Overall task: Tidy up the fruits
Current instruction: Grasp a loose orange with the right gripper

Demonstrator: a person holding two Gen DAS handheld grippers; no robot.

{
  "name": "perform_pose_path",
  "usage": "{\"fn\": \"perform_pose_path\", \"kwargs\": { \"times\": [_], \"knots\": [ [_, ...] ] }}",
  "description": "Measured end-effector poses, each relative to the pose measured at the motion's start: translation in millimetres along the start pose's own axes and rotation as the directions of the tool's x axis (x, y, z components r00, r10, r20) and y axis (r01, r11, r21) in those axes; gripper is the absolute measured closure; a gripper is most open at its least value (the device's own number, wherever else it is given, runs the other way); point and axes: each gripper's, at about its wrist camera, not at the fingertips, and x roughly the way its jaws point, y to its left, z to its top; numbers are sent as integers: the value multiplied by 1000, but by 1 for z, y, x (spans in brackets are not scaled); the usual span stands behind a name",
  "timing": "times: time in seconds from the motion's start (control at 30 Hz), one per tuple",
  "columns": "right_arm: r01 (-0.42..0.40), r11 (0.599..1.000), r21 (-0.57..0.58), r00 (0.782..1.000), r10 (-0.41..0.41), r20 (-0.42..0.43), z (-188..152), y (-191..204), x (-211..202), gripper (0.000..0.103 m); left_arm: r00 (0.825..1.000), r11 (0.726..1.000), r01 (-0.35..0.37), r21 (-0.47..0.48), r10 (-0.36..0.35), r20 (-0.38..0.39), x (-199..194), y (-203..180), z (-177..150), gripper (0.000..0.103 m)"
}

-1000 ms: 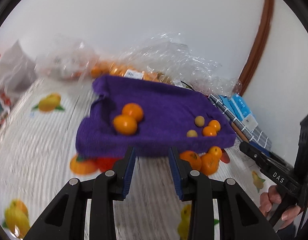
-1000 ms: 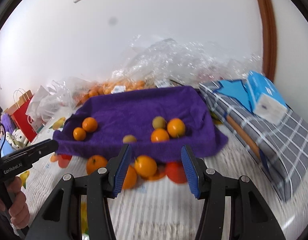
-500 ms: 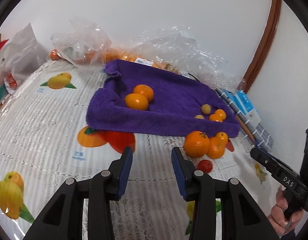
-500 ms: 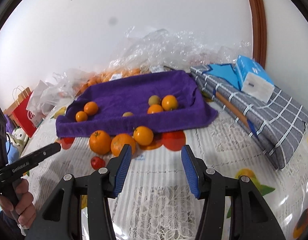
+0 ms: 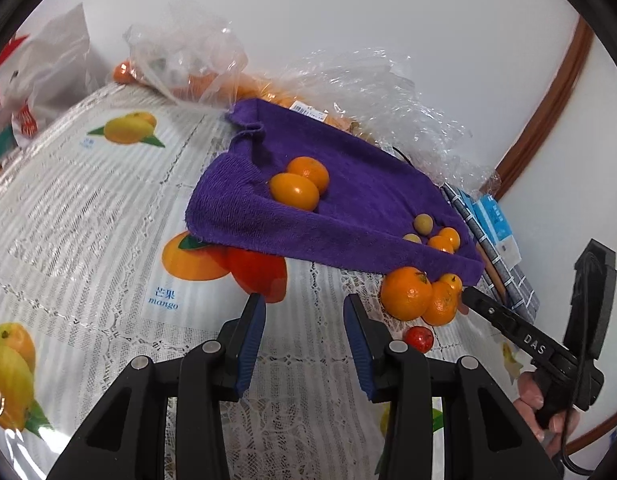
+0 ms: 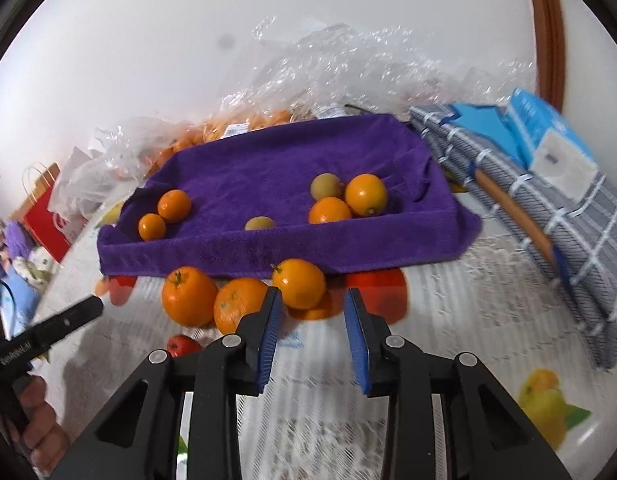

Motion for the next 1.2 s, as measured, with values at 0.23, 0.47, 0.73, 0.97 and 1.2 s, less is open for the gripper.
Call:
{"fn": "perform_pose_path", "kwargs": {
  "times": [0.23, 0.47, 0.73, 0.97, 1.2],
  "knots": [
    [-16, 1000, 8, 1000, 16, -21, 10, 3, 16, 71, 1000, 1000, 18, -5, -18, -2, 0, 1, -1, 64],
    [-39, 998, 43, 998, 42, -56, 19, 3, 29, 71, 999, 999, 33, -14, -33, -17, 1, 2, 0, 65],
    [-29, 998, 60, 999, 30, -24, 16, -9, 9, 72, 1000, 999, 30, -18, -30, -5, -2, 3, -1, 64],
    [91, 996, 6, 995, -90, -53, -6, -29, -22, 72, 1000, 999, 31, -6, -31, 2, -4, -1, -2, 64],
    [103, 995, -10, 994, -103, -48, -19, -28, -22, 70, 1000, 999, 11, 34, -11, 5, -3, -7, -2, 64]
  ]
}}
